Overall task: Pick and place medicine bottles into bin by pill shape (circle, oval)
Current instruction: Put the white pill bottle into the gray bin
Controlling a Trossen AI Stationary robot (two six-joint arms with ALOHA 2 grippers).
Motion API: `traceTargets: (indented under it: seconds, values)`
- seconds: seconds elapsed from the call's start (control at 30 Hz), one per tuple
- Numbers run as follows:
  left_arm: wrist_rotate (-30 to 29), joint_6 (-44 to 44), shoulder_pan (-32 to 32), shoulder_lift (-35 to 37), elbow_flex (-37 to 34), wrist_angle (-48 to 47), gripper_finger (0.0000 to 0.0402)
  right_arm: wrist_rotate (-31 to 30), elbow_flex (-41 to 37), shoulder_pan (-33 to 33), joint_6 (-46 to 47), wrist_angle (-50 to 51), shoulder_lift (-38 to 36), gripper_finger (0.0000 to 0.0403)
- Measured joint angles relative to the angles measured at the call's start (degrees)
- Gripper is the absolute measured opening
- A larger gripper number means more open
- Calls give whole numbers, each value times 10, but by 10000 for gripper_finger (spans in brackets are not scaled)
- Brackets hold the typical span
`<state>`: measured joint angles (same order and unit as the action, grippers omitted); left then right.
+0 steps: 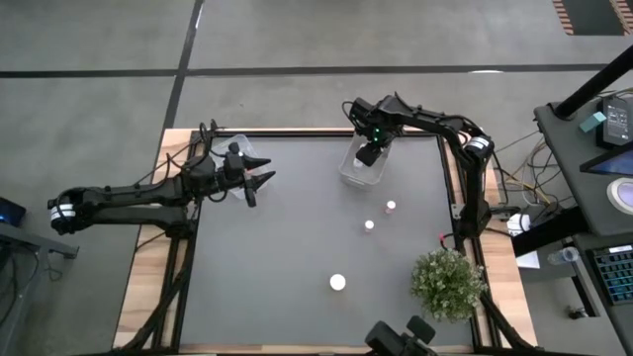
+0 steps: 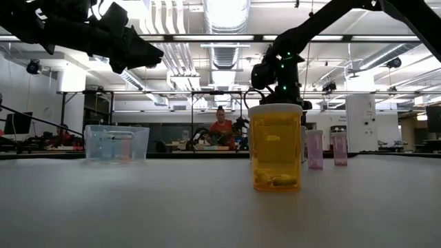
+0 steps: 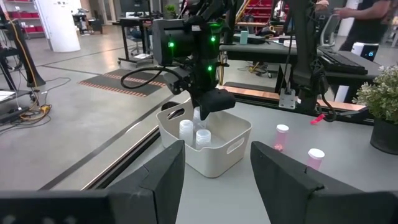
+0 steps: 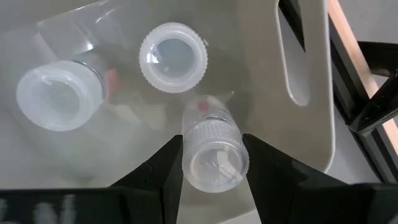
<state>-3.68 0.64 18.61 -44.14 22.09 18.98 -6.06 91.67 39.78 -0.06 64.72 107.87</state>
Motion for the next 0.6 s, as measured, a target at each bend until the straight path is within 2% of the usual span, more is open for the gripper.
traceTargets:
  seconds: [0.17, 0.4, 0.6]
  values:
    - [0, 0, 0, 0, 0, 0, 169, 1, -1, 0, 0, -11, 0, 146]
    - [0, 0, 0, 0, 0, 0, 169, 5, -1, 0, 0, -12, 0, 183]
    - [0, 0, 0, 0, 0, 0, 169, 5, -1, 0, 0, -12, 0, 191]
